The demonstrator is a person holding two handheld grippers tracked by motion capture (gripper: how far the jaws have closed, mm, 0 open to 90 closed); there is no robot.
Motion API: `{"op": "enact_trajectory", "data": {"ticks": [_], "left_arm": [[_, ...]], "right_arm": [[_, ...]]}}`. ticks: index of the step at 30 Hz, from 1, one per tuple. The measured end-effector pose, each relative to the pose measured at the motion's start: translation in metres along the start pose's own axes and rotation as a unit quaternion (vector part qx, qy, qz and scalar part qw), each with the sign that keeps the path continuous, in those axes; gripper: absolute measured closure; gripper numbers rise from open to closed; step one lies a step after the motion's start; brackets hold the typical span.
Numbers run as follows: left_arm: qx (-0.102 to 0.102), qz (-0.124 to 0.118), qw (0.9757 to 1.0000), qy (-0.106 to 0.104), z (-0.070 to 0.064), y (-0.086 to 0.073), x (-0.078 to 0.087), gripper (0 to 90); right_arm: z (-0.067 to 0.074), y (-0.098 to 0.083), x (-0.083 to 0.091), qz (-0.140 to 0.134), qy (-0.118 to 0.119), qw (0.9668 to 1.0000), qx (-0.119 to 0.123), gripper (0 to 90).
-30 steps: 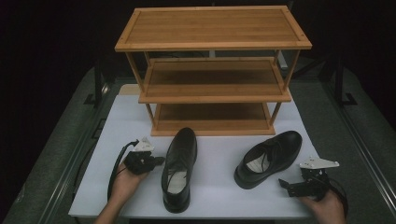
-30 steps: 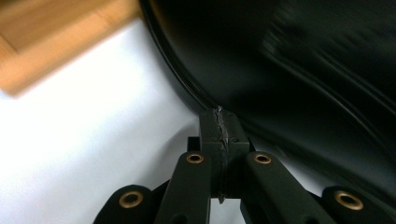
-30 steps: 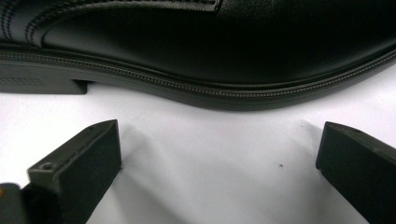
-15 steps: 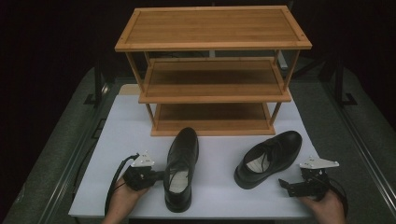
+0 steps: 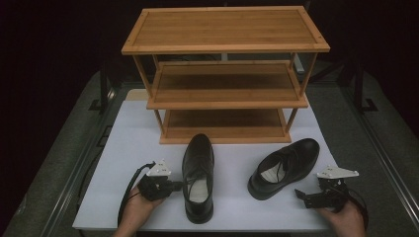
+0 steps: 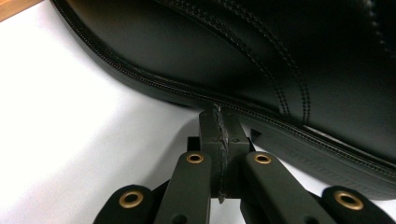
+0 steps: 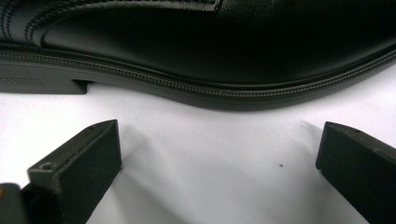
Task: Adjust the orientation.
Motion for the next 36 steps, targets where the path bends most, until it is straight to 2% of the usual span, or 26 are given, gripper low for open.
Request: {"op": "enact_trajectory", "data": {"ticks": [3, 4, 5, 9, 11, 13, 18, 24, 26, 30, 36], "left_arm": [[0.003, -0.001, 1.0000, 0.006, 0.004, -0.002, 0.005, 90.0], [0.005, -0.004, 0.9999, 0.013, 0.006, -0.003, 0.007, 87.0], [0.007, -0.002, 0.9998, 0.020, 0.010, -0.004, 0.010, 79.7], [0.011, -0.007, 0.9989, 0.044, 0.020, -0.008, 0.020, 60.6], [0.013, -0.006, 0.9978, 0.065, 0.029, -0.010, 0.028, 43.1], [0.015, -0.007, 0.9972, 0.073, 0.032, -0.012, 0.030, 39.5], [0.030, -0.007, 0.9935, 0.110, 0.046, -0.020, 0.041, 16.7], [0.031, -0.003, 0.9906, 0.133, 0.055, -0.028, 0.052, 6.8], [0.033, 0.006, 0.9902, 0.136, 0.057, -0.033, 0.054, 0.0], [0.039, 0.014, 0.9881, 0.148, 0.063, -0.048, 0.060, 0.0], [0.046, 0.001, 0.9869, 0.155, 0.072, -0.067, 0.064, 0.0]], "right_arm": [[0.000, 0.000, 0.000, 0.000, 0.000, 1.0000, 0.000, 0.0], [0.000, 0.000, 0.000, 0.000, 0.000, 1.0000, 0.000, 0.0], [0.000, 0.000, 0.000, 0.000, 0.000, 1.0000, -0.001, 0.0], [0.000, 0.000, 0.000, 0.000, 0.000, 1.0000, -0.001, 0.0], [0.000, 0.000, 0.000, 0.000, 0.000, 1.0000, -0.001, 0.0], [0.000, 0.000, 0.000, 0.000, 0.000, 1.0000, -0.001, 0.0], [0.000, 0.000, 0.000, 0.000, 0.000, 1.0000, -0.001, 0.0], [0.000, 0.000, 0.000, 0.001, 0.000, 1.0000, -0.001, 0.0], [0.000, 0.000, 0.000, 0.001, 0.001, 1.0000, -0.001, 0.0], [0.000, 0.000, 0.000, 0.002, 0.002, 1.0000, -0.001, 0.0], [-0.001, 0.000, 0.001, -0.001, 0.005, 1.0000, -0.006, 0.0]]}}
Point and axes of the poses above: each handheld gripper's, and its own axes: x roughly backward along the jaws, y roughly out of its top, z roughly to its left, the point moved 6 cm from there along -x, roughly forward along the jaws, and after that the axes turned 4 degrees about x, right-handed, at the moved point
